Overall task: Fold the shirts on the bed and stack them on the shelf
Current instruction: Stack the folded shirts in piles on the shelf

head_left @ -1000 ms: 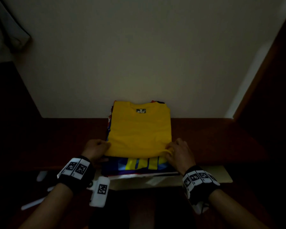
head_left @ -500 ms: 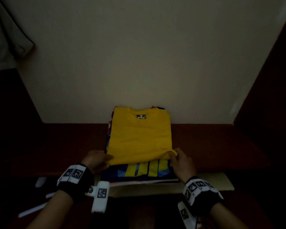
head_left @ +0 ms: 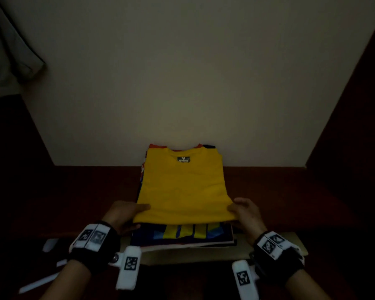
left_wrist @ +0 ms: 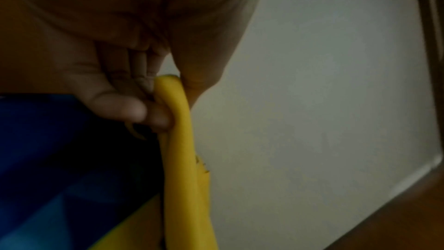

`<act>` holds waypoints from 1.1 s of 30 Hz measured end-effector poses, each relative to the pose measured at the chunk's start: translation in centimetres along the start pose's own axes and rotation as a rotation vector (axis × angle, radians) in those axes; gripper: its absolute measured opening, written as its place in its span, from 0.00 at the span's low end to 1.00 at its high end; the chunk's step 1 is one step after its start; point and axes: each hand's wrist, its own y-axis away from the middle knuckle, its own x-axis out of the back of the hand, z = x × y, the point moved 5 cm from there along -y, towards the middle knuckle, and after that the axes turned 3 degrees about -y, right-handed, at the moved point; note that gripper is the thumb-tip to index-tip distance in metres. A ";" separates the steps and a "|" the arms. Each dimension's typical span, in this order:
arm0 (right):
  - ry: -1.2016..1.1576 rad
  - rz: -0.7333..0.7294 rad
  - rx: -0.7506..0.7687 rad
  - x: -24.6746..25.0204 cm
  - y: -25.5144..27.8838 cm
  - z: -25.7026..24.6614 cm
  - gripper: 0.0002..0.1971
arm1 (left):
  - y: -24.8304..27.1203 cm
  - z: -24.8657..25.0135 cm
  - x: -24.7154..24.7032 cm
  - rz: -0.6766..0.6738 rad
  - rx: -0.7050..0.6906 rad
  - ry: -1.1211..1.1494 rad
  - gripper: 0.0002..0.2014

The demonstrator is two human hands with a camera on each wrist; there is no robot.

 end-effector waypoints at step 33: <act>0.173 -0.297 0.111 -5.4 -9.3 -5.4 0.28 | -5.8 8.3 -2.9 -0.129 -0.445 -0.097 0.41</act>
